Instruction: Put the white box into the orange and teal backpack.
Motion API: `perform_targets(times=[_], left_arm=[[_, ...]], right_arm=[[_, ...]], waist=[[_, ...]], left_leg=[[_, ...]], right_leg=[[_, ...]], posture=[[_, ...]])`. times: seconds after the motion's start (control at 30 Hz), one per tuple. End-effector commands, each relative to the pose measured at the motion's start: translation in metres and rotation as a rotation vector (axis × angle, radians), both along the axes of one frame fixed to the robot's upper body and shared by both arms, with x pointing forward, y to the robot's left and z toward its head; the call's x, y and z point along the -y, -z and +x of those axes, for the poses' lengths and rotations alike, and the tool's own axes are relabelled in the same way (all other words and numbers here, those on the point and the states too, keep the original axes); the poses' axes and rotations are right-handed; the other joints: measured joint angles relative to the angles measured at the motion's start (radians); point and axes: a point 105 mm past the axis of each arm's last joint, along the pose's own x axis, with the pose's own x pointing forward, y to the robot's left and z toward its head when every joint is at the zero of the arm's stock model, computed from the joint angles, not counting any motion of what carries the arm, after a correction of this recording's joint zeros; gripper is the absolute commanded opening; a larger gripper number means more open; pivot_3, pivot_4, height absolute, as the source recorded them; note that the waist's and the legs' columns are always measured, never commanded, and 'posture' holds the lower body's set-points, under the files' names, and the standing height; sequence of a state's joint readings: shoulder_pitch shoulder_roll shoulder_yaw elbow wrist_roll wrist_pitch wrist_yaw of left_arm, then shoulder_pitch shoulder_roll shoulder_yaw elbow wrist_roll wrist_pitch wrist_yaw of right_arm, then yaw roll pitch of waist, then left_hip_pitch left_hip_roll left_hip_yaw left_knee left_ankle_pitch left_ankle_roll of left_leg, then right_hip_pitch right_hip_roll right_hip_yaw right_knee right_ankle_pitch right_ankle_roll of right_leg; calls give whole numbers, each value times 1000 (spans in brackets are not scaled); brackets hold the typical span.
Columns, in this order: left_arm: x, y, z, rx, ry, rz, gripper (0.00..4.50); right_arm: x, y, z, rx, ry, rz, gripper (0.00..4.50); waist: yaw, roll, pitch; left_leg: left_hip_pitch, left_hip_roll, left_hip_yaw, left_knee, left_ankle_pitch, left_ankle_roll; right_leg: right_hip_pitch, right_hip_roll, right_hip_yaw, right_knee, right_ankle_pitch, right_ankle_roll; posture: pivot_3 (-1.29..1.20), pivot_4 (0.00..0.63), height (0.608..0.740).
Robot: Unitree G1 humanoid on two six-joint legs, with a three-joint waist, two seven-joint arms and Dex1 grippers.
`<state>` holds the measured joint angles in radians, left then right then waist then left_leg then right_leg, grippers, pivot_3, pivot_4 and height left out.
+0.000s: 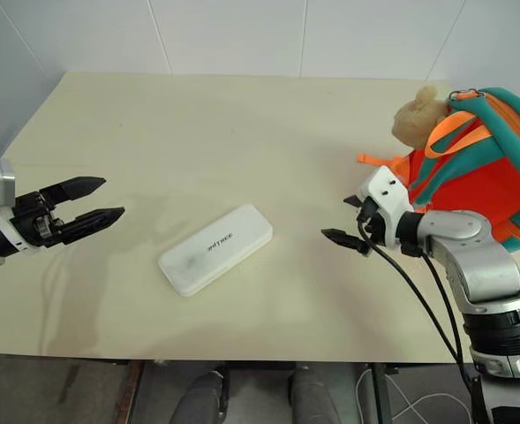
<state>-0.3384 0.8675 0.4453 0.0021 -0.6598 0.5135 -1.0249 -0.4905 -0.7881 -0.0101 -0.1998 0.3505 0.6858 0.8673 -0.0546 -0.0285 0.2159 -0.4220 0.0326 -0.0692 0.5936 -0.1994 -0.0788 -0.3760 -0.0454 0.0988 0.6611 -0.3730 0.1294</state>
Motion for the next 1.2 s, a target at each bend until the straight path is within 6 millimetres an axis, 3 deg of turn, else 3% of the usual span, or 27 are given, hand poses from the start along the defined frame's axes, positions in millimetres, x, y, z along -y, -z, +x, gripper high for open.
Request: perform_targets(times=[0.03, 0.4, 0.5, 0.6, 0.9, 0.93, 1.2], left_arm=[[1, -13, 1, 76, -14, 17, 4457], [1, -17, 2, 107, -36, 47, 4457], [2, -9, -1, 76, -36, 63, 3852], [0, 0, -2, 35, -65, 71, 2950], [-5, 47, -29, -363, -101, 197, 208], [-5, 53, -32, -402, -106, 190, 25], [3, 87, -53, -638, -120, 133, 25]], right_arm=[[-3, -15, -5, 53, -9, 18, 4500], [-17, -12, 1, 84, 7, 46, 4500], [-22, -6, 5, 73, -12, 55, 3865], [-25, -2, 13, 79, -9, 56, 2894], [-38, 0, 50, 171, 63, 18, 0], [-40, 1, 54, 183, 74, 15, 0], [-67, 14, 77, 183, 84, -33, 0]], waist=[[-1, 0, 0], [1, 0, 0], [-1, 0, 0], [-5, 0, 0], [-5, 0, 0], [-5, 0, 0], [-7, 0, 0]], left_leg=[[0, 0, 0, 0, 0, 0], [0, 0, 0, 0, 0, 0], [0, 0, 0, 0, 0, 0], [1, 0, 0, 0, 0, 0], [1, 0, 1, 0, 0, 0], [1, 0, 1, 0, 0, 0], [1, 0, 1, 0, 0, 0]], right_leg=[[0, 0, 0, 0, 0, 0], [0, 0, 0, 0, 0, 0], [0, 0, 0, 0, 0, 0], [0, 0, 0, 1, 0, 0], [0, 0, 1, 1, 0, 0], [0, 0, 1, 1, 0, 0], [-1, 0, 1, 2, 0, 0]], posture=[[0, 150, 740], [0, 150, 740], [0, 150, 740], [0, 150, 740], [0, 150, 740], [0, 150, 740], [0, 150, 740]])
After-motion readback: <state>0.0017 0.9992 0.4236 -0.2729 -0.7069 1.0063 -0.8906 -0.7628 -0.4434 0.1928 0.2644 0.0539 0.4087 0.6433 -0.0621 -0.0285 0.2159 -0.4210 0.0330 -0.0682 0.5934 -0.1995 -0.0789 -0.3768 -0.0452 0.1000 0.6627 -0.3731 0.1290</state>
